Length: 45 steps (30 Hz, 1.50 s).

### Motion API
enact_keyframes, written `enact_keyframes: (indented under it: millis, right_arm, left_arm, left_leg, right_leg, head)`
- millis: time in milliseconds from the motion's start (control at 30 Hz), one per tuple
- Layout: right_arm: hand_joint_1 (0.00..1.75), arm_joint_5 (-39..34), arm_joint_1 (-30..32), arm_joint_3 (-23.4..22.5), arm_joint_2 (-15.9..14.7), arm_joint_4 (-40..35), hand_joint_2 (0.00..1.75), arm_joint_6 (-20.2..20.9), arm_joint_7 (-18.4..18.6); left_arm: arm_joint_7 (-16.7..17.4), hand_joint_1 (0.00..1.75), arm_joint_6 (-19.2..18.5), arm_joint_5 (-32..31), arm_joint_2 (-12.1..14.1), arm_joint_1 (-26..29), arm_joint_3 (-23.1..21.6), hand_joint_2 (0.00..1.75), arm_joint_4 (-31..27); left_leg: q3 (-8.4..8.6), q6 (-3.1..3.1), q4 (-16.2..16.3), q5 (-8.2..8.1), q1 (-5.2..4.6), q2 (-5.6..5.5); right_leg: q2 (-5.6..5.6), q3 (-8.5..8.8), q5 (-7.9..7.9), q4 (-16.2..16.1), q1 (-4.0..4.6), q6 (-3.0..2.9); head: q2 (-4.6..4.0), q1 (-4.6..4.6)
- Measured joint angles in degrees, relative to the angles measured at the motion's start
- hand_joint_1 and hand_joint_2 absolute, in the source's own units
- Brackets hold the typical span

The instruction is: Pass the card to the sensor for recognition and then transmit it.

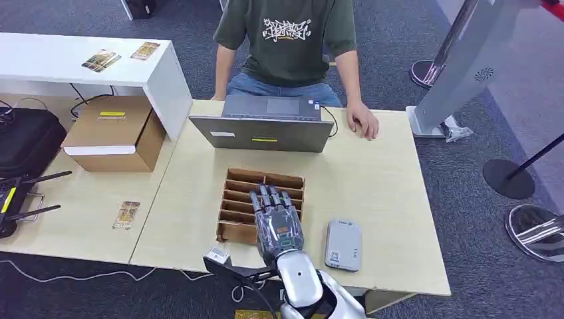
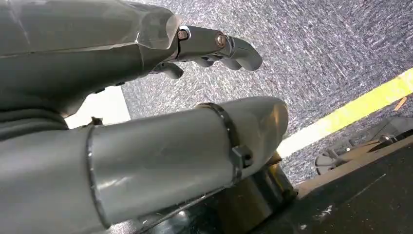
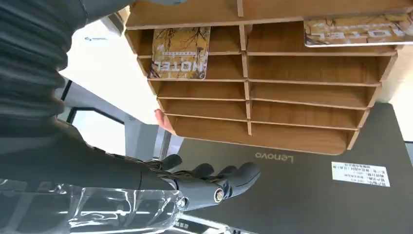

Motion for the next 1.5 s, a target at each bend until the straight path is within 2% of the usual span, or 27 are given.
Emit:
enact_keyframes:
  millis: [467,600,767,1100,1367,1500]
  right_arm:
    - [0.0,-0.2,-0.4,0.0,0.0,1.0,1.75,-0.2,0.6]
    - [0.0,0.8,-1.9,0.0,0.2,4.0,1.75,-1.7,2.5]
    - [0.0,1.0,-3.6,-0.8,0.8,8.2,1.75,-2.8,2.8]
    - [0.0,1.8,-6.0,-3.4,1.7,14.2,1.75,-2.7,3.8]
    - [0.0,3.7,-7.6,-7.1,2.5,18.7,1.75,-4.2,4.2]
    - [0.0,5.0,-7.1,-7.7,2.6,18.2,1.75,-3.8,4.1]
  left_arm:
    - [0.0,0.0,-0.2,-0.2,0.0,0.0,0.0,0.0,0.0]
    - [0.7,0.0,-0.6,-0.8,-0.2,-0.2,0.0,0.0,0.0]
    - [1.4,0.0,-0.7,-1.0,-0.5,-0.7,0.0,0.0,0.0]
    - [2.4,0.0,-1.2,-1.0,-0.8,-1.0,0.0,0.0,0.0]
    - [2.6,0.0,-0.8,-0.2,-0.8,-1.0,0.0,0.0,0.0]
    - [1.3,0.0,-0.2,0.5,-0.6,-0.6,0.0,0.0,0.0]
  left_leg:
    - [0.0,0.0,0.0,0.0,0.0,0.0]
    - [0.0,0.0,0.0,0.0,0.0,0.0]
    - [0.01,-0.01,0.0,0.01,0.0,0.0]
    - [0.0,-0.01,0.0,0.02,0.0,0.0]
    - [0.01,-0.01,0.0,0.02,0.0,0.0]
    - [0.01,-0.02,0.0,0.02,0.0,0.0]
  right_leg:
    - [0.0,0.0,0.0,0.0,0.0,-0.01]
    - [0.0,0.0,0.0,0.0,0.0,-0.01]
    - [0.0,0.01,0.01,0.0,0.0,-0.01]
    - [-0.01,0.0,0.0,0.0,0.0,-0.01]
    - [-0.01,0.01,0.01,0.0,0.0,-0.01]
    - [0.0,0.01,0.01,0.0,0.0,-0.01]
  head:
    - [0.0,0.0]
    - [0.0,0.0]
    - [0.0,0.0]
    - [0.0,0.0]
    - [0.0,-0.02]
    - [0.0,-0.02]
